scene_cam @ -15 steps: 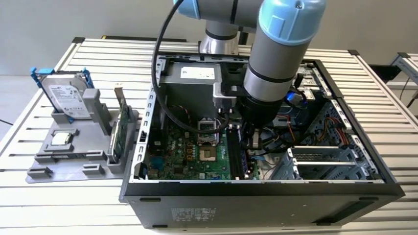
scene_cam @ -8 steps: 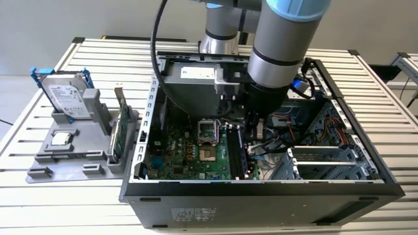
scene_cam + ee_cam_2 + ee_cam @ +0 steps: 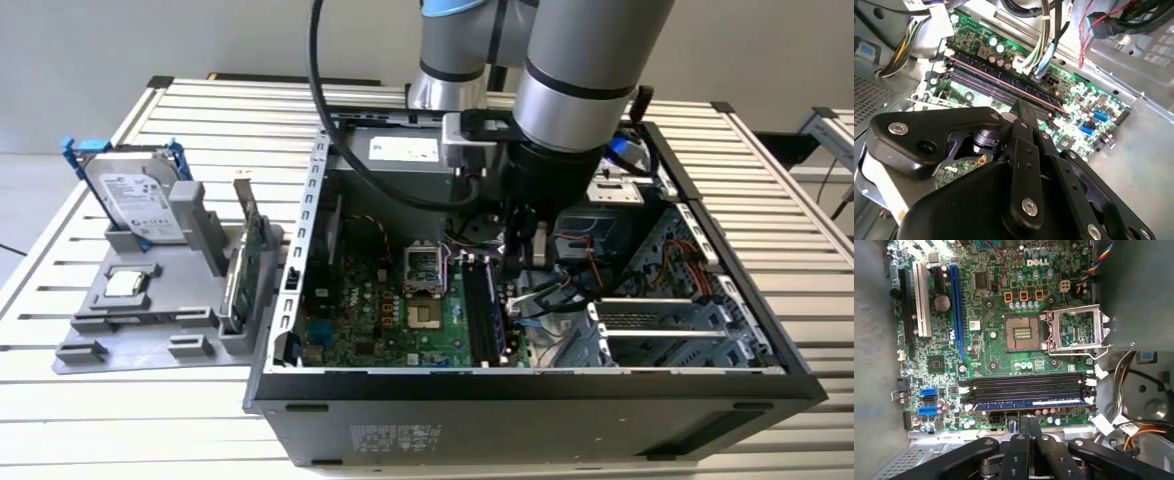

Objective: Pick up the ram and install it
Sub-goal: 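Press down the ram until it locks into place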

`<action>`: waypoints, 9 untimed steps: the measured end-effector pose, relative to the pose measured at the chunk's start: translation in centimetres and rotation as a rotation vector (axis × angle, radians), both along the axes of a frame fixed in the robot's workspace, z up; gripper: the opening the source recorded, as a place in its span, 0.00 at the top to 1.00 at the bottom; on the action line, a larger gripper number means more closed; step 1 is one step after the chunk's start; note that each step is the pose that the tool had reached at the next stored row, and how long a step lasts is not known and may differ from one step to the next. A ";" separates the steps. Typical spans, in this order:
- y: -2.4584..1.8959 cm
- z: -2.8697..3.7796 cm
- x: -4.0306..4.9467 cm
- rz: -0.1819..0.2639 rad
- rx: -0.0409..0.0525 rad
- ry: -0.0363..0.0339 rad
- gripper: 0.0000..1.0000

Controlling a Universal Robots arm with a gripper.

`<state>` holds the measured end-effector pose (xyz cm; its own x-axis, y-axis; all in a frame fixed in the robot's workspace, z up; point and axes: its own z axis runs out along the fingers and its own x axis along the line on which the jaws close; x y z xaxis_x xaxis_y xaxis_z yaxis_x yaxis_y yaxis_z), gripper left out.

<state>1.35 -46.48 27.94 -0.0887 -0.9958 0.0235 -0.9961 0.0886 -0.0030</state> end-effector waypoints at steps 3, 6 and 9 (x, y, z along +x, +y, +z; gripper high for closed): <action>0.00 0.37 0.00 0.000 0.0000 0.0000 1.00; 0.01 0.38 0.00 0.000 0.0005 -0.0001 1.00; 0.00 0.44 0.00 0.000 0.0001 0.0000 1.00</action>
